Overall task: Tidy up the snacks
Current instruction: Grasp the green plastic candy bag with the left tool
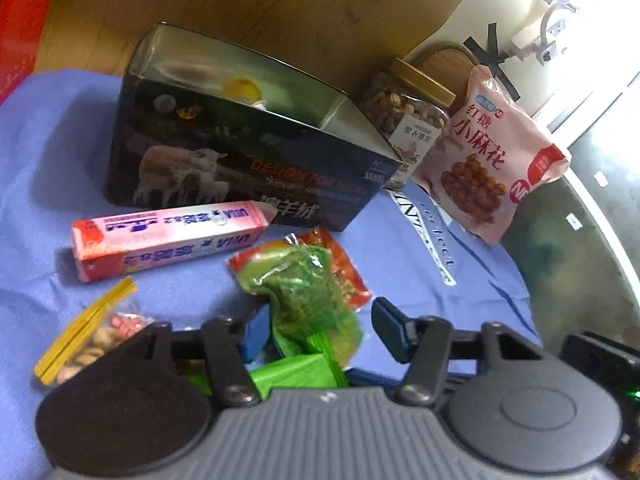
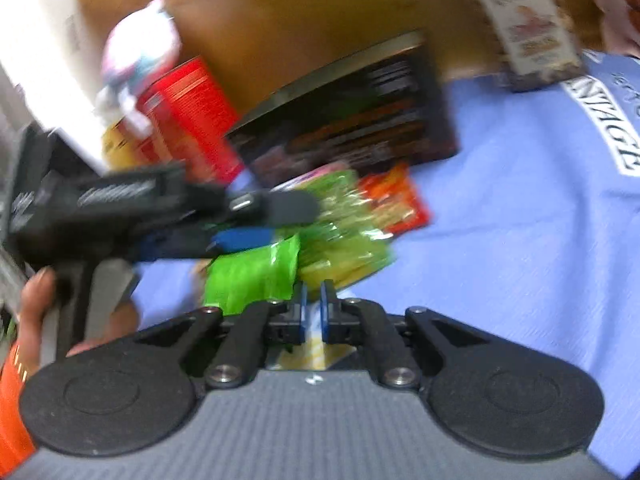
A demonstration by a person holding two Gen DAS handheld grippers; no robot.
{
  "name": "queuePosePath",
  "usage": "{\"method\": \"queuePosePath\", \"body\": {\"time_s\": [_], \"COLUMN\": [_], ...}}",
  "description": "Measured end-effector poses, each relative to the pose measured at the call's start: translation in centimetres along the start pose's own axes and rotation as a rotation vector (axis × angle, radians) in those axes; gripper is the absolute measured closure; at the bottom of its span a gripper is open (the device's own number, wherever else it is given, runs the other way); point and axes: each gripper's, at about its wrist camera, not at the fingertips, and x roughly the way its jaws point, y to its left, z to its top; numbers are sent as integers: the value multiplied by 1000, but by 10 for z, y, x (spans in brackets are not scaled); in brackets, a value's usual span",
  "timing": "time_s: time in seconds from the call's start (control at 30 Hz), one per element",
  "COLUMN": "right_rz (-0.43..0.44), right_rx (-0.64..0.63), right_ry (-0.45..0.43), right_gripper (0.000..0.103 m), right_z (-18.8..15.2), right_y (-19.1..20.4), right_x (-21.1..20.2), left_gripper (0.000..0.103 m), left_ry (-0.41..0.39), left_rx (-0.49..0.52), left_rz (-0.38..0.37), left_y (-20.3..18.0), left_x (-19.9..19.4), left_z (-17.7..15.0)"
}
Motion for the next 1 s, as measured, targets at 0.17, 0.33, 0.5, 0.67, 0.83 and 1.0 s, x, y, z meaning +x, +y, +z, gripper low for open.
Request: {"method": "queuePosePath", "body": {"time_s": [0.17, 0.33, 0.5, 0.67, 0.83, 1.0], "right_rz": [-110, -148, -122, -112, -94, -98], "right_rx": [-41, 3, -56, -76, -90, -55], "right_ry": [-126, -129, -89, -110, -178, -165], "right_gripper": [90, 68, 66, 92, 100, 96], "right_z": [2, 11, 13, 11, 9, 12], "right_y": [3, -15, -7, -7, -1, -8], "right_x": [-19, -11, 3, -4, -9, -7], "left_gripper": [51, 65, 68, 90, 89, 46], "left_ry": [-14, -16, -29, -49, -69, -65], "left_rx": [-48, -34, 72, 0, 45, 139], "left_rz": [-26, -71, -3, -76, -73, -76], "left_y": [11, 5, -15, -7, -22, -47], "left_x": [-5, -2, 8, -1, -3, 6], "left_z": [7, 6, 0, 9, 12, 8]}}
